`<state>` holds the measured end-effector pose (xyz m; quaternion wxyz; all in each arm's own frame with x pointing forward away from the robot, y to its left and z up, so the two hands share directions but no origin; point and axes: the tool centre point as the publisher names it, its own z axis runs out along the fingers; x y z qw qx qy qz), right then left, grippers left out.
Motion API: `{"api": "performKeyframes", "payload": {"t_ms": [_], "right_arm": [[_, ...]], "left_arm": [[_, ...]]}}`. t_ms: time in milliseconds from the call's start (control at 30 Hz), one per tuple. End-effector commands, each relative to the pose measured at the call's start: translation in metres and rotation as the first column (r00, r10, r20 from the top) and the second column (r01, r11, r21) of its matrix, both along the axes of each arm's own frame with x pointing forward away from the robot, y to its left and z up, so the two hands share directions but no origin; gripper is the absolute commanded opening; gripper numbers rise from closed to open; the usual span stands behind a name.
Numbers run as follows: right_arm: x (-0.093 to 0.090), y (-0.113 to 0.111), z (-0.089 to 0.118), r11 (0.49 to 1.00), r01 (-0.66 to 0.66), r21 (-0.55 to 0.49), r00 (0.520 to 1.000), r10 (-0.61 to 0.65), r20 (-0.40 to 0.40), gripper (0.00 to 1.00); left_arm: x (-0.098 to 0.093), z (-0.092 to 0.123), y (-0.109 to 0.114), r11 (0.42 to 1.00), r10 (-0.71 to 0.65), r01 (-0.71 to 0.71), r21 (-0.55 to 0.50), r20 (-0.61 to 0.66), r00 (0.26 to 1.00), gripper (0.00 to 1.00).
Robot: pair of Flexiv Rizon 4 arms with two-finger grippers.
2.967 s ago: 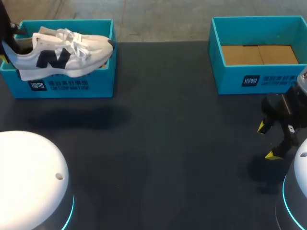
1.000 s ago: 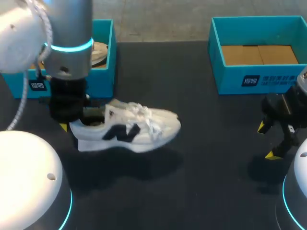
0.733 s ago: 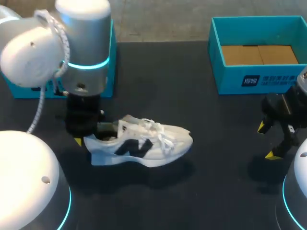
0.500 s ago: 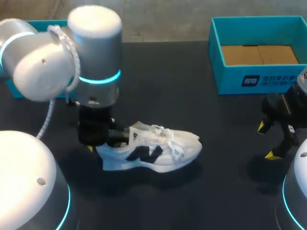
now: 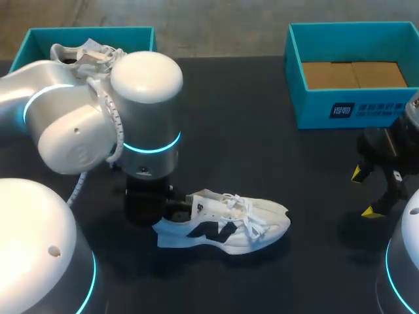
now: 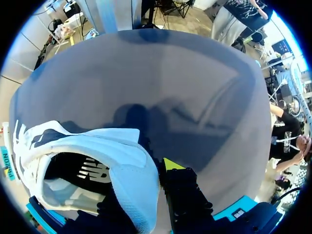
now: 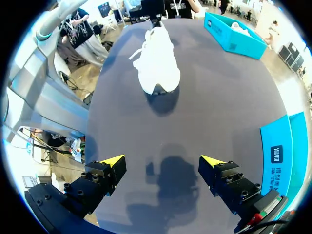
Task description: Take the shoe out of the shoebox, open the shoe tongue, remove and reinsert the insole, then place the shoe into the shoebox
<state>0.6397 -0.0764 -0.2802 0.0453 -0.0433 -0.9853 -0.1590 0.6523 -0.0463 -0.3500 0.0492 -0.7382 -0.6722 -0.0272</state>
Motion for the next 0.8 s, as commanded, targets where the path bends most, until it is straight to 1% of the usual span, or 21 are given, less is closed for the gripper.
{"api": "performKeyframes", "payload": {"t_ms": [33,233,333,533,633,800], "right_arm": [[-0.001,0.000,-0.001,1.000,0.002,-0.003,1.000,-0.002,0.002,1.00],[-0.001,0.000,-0.001,1.000,0.002,-0.003,1.000,-0.002,0.002,1.00],[-0.001,0.000,-0.001,1.000,0.002,-0.003,1.000,-0.002,0.002,1.00],[-0.001,0.000,-0.001,1.000,0.002,-0.003,1.000,-0.002,0.002,1.00],[-0.001,0.000,-0.001,1.000,0.002,-0.003,1.000,-0.002,0.002,1.00],[-0.001,0.000,-0.001,1.000,0.002,-0.003,1.000,-0.002,0.002,1.00]], "left_arm": [[0.001,-0.011,-0.004,1.000,-0.003,0.003,-0.005,0.006,1.000,0.00],[0.000,-0.024,-0.010,1.000,-0.009,0.009,-0.002,0.023,1.000,0.00],[0.006,-0.030,-0.012,1.000,0.005,-0.005,0.012,-0.002,1.000,0.00],[0.012,-0.039,-0.014,0.998,0.032,-0.032,0.052,0.013,0.999,0.00],[0.016,-0.042,-0.016,0.996,0.050,-0.050,0.069,0.010,0.999,0.00],[0.016,-0.044,-0.018,0.997,0.048,-0.048,0.066,-0.001,0.999,0.00]]}}
